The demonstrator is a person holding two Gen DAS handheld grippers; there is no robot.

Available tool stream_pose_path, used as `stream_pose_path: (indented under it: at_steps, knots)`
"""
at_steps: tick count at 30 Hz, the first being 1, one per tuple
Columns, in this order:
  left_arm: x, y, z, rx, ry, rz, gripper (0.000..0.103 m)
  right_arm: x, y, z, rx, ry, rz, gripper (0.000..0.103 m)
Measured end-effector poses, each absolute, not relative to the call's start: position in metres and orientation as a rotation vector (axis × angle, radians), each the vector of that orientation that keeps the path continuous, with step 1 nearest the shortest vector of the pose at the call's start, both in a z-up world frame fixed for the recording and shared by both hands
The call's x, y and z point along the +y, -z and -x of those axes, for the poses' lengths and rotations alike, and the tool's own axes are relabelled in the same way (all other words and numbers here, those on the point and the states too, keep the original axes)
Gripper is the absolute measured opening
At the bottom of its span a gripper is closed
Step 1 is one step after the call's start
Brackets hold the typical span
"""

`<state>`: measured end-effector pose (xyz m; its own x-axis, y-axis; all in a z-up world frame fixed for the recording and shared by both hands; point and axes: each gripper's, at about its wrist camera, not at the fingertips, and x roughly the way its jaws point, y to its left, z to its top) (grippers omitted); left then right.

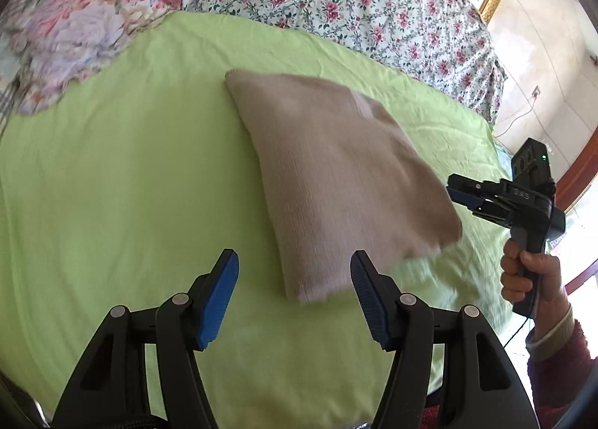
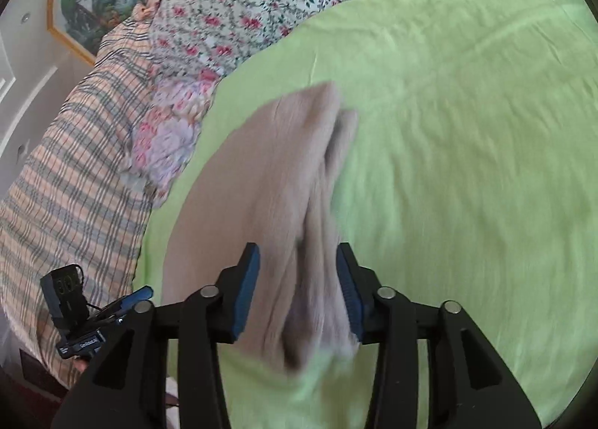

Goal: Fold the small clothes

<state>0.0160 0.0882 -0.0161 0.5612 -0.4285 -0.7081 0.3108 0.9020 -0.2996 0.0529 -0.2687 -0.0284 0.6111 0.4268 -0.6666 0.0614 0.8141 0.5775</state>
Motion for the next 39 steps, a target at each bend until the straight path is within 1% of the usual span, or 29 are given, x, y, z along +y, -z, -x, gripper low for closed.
stream_pose_path:
  at_steps: [3, 11, 13, 14, 15, 16, 17, 19, 21, 23, 27, 32, 39]
  knots:
    - [0.08, 0.029, -0.004, 0.876, 0.42, 0.121, 0.063, -0.256, 0.033, -0.039, 0.902, -0.253, -0.581, 0.052]
    - [0.049, 0.055, -0.018, 0.863, 0.29, -0.027, 0.063, -0.238, 0.047, -0.043, 0.917, -0.275, -0.55, 0.052]
    - [0.051, 0.061, -0.022, 0.873, 0.236, -0.02, 0.063, -0.233, 0.05, -0.045, 0.922, -0.287, -0.547, 0.052]
    - [0.054, 0.062, -0.023, 0.875, 0.228, 0.008, 0.063, -0.23, 0.052, -0.046, 0.922, -0.296, -0.542, 0.051]
    - [0.056, 0.061, -0.023, 0.862, 0.208, 0.015, 0.062, -0.228, 0.052, -0.045, 0.923, -0.301, -0.537, 0.03]
    - [0.058, 0.06, -0.023, 0.851, 0.194, 0.015, 0.057, -0.224, 0.053, -0.047, 0.937, -0.314, -0.526, 0.008]
    - [0.059, 0.057, -0.022, 0.84, 0.178, 0.023, 0.039, -0.224, 0.051, -0.047, 0.939, -0.318, -0.521, 0.006]
    - [0.058, 0.052, -0.019, 0.834, 0.195, 0.041, 0.015, -0.229, 0.036, -0.042, 0.88, -0.347, -0.53, 0.006]
    - [0.05, 0.048, -0.013, 0.815, 0.151, -0.002, 0.013, -0.235, 0.021, -0.035, 0.83, -0.354, -0.519, 0.006]
    - [0.043, 0.054, -0.013, 0.84, 0.13, -0.043, 0.01, -0.24, 0.024, -0.036, 0.878, -0.303, -0.454, 0.006]
    - [0.04, 0.055, -0.01, 0.856, 0.127, -0.061, 0.009, -0.243, 0.048, -0.038, 0.968, -0.265, -0.427, 0.005]
    - [0.05, 0.058, -0.014, 0.899, 0.152, 0.008, 0.009, -0.233, 0.066, -0.041, 1.02, -0.219, -0.352, 0.005]
    - [0.051, 0.06, -0.017, 0.911, 0.188, 0.047, 0.009, -0.231, 0.064, -0.042, 1.026, -0.16, -0.314, 0.005]
